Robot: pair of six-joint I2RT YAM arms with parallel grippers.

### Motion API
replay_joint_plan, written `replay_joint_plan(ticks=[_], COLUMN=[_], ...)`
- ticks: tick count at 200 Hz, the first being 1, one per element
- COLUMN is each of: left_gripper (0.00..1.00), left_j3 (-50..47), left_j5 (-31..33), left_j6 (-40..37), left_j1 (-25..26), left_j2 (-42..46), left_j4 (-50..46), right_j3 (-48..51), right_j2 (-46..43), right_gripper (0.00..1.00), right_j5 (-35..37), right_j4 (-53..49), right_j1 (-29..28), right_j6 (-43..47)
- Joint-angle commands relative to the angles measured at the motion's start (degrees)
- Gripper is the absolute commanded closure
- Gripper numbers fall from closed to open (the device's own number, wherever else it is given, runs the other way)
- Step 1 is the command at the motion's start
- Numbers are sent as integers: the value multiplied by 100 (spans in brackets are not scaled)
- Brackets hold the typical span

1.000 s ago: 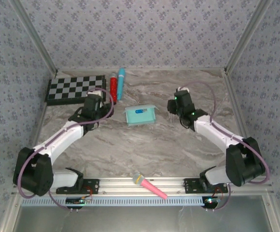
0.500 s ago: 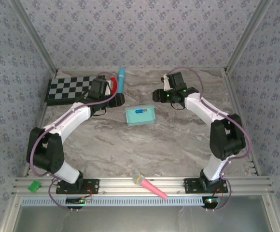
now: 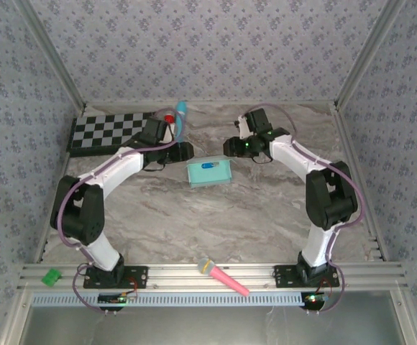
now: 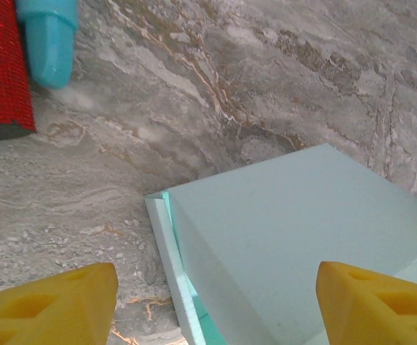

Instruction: Fold the paper box

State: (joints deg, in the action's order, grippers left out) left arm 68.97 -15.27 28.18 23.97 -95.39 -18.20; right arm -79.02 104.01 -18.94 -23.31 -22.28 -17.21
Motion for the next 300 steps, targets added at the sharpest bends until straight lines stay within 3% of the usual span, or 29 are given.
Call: replay_joint_plan(ticks=[1,124,300], left_gripper=[27,33,40], left_j3=[161,-467,-648], left_j5=[-204,76,295], left_j6=[64,214,152], left_j1=[88,255,380], left_j2=[-106,-206,-400], left_j4=[36,150,71], right_j3=[-130,200,560], right_j2=[120,259,427], right_gripper=[50,51,54], right_j5=[-130,72,496], right_j4=[-203,-210,-227], right_j1=[-63,-241,-422], right_j6=[113,183,157])
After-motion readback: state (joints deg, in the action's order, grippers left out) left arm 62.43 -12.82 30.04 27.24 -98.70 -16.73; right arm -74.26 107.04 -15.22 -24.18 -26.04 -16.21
